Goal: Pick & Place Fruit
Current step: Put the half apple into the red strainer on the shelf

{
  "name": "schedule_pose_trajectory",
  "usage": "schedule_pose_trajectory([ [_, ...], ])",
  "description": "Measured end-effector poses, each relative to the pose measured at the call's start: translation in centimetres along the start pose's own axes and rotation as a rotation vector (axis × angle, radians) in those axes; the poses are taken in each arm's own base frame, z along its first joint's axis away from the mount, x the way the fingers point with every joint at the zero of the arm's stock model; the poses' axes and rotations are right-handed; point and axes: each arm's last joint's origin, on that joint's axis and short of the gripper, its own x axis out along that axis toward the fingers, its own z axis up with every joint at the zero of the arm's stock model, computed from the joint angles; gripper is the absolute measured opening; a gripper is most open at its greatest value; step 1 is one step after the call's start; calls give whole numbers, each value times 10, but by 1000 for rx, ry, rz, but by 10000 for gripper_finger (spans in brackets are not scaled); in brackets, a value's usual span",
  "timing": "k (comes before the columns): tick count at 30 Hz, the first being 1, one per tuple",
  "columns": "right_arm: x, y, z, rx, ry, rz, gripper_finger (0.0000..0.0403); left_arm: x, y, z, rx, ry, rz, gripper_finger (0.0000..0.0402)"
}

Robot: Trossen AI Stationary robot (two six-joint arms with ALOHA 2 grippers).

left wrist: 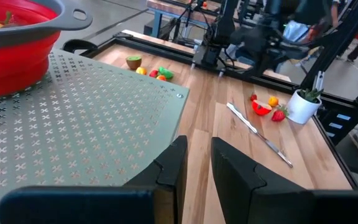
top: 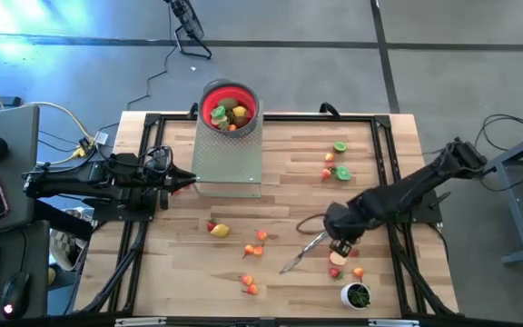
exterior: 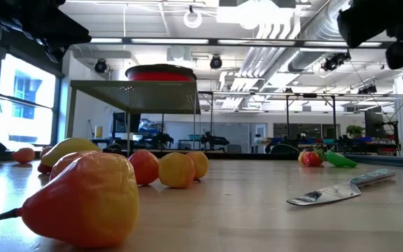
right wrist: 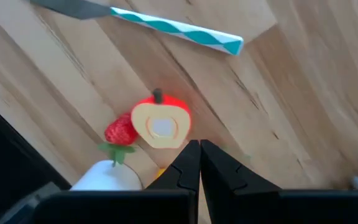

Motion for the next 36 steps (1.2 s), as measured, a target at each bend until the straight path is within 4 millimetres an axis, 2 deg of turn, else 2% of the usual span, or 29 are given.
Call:
schedule_pose_trajectory([
  [7, 3, 20, -21, -28, -101, 61, 3, 0, 0, 0, 2, 0, 0, 67],
  [13, 5, 25, -37, -7, -136, 56, 3, 0, 0, 0, 2, 0, -1, 67],
  [20, 8, 33, -55, -77, -148, 73, 4, 0, 0, 0, 2, 1, -3, 67],
  [25, 9, 33, -57, -25, -134, 77, 14, 0, 0, 0, 2, 0, -3, 67],
  [29, 9, 33, -58, 19, -111, 84, 60, 0, 0, 0, 2, 0, -3, 67],
  [36, 8, 33, -56, 24, -155, 77, 198, 0, 0, 0, 2, 0, -2, 67],
])
